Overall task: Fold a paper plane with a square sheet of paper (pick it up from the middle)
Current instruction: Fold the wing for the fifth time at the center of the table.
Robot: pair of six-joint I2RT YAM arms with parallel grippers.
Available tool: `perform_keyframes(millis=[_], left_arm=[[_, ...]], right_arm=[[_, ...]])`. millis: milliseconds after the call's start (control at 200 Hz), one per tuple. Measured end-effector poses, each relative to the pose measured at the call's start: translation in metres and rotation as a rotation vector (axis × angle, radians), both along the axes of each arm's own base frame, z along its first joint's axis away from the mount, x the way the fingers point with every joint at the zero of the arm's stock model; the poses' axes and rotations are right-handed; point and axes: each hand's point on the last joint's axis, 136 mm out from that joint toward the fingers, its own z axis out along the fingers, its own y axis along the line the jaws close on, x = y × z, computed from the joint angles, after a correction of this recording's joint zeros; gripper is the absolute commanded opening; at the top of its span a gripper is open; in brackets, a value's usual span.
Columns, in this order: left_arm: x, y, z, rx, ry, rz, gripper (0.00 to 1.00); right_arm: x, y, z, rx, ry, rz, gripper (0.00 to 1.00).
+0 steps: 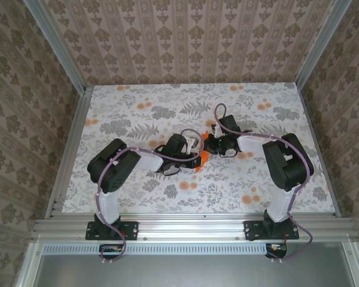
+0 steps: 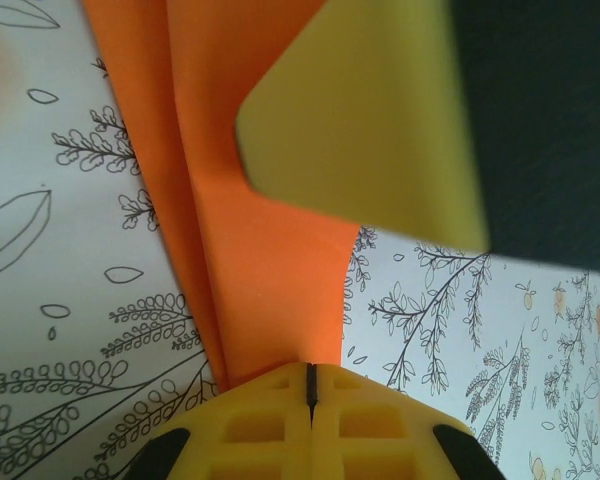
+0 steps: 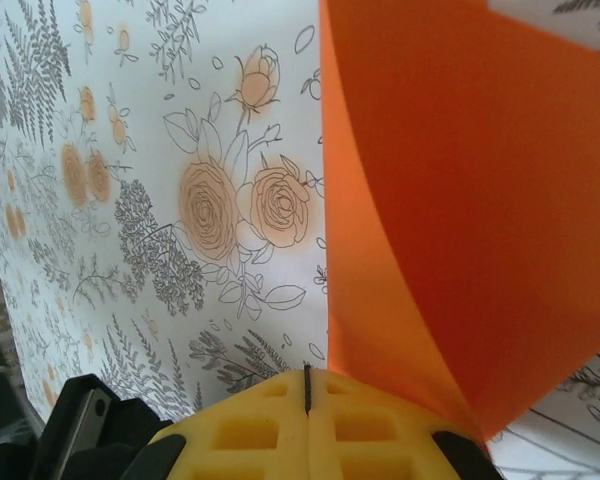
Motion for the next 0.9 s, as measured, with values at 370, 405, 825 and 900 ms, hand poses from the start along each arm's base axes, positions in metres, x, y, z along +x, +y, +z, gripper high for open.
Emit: perform_keyframes(millis=[370,405,825,900], left_arm=[[-0.001,0.0,0.0,-0.001,-0.003,-0.013,0.0],[-0.002,0.0,0.0,0.0,-0.006,-0.016,0.0],[-0.005,0.001,-0.002,0.005,-0.027,-0.043,0.0],[-0.005,0.002,-0.003,0.001,-0.033,-0.043,0.0]], right_arm=[[0.01,0.011,-0.021,0.019,0.049,0.017,0.06],[0.012,0.011,-0.021,0.019,0.049,0.013,0.06],[0.037,0.013,-0.023,-0.003,0.064,-0.043,0.06],[0.041,0.014,-0.023,-0.002,0.067,-0.046,0.06]])
